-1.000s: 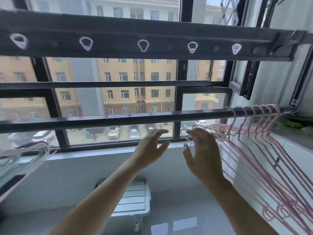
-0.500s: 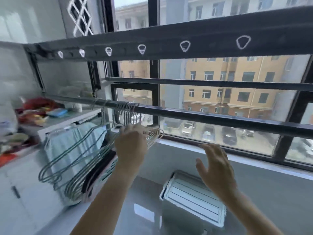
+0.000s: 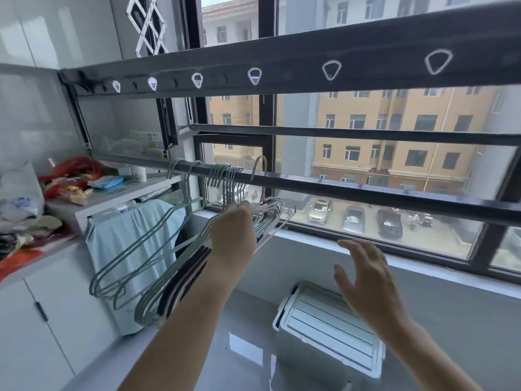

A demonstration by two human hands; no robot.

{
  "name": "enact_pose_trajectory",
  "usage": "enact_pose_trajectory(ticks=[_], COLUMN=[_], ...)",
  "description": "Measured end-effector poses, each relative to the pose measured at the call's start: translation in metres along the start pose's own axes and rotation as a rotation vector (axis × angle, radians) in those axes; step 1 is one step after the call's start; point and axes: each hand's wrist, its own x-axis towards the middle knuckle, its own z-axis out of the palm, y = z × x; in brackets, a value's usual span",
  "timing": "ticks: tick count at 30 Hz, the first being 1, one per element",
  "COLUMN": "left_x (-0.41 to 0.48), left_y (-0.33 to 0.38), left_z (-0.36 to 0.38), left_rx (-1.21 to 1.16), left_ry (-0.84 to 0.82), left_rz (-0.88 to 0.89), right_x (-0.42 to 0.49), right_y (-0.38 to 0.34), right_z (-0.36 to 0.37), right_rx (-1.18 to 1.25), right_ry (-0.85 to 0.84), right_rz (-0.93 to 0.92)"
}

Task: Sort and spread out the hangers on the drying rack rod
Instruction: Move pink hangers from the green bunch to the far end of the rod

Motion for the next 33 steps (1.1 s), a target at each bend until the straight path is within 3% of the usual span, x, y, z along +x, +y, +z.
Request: enact_pose_trajectory(ticks=[14, 26, 30, 33], left_x=[-0.002, -0.060, -0.065, -0.064], left_y=[0.060, 0.092, 0.099, 0.108], left_z=[0.050, 0.061, 0.062, 0.067], left_rx=[-0.024, -0.408, -0.585, -0.670], left_ry=[-0.176, -0.221, -0.261, -0.279], left_rz=[0.207, 0.437, 0.468, 0.499], right_x=[-0.018, -0.029, -0.039, -0.050], right_y=[0.036, 0.086, 0.091, 0.087], right_z=[-0.026, -0.055, -0.066, -0.077], right_rx=[-0.123, -0.134, -0.111, -0.032], right_ry=[-0.018, -0.160, -0.207, -0.148], right_rz=[0.081, 0.356, 0.364, 0.316])
